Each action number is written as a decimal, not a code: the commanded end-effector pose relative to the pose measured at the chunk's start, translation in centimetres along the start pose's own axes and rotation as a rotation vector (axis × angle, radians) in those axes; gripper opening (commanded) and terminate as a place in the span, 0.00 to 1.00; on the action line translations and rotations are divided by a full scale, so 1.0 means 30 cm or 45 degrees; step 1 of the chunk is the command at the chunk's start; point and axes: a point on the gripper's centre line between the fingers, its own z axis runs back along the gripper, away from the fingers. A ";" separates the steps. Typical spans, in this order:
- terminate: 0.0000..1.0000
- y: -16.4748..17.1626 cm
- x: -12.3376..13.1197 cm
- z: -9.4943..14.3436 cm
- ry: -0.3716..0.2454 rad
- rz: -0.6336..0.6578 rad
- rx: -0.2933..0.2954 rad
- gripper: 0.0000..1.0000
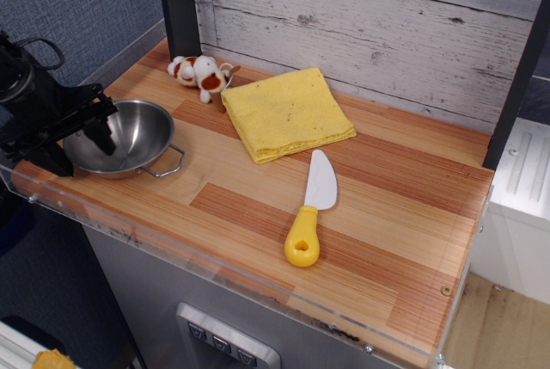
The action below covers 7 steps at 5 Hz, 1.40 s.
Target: Move the colander to the front left corner of the table
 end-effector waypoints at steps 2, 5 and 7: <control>0.00 -0.052 0.016 0.078 -0.037 -0.058 0.012 1.00; 0.00 -0.149 0.048 0.223 -0.049 -0.199 -0.003 1.00; 0.00 -0.304 0.110 0.377 -0.091 -0.444 -0.073 1.00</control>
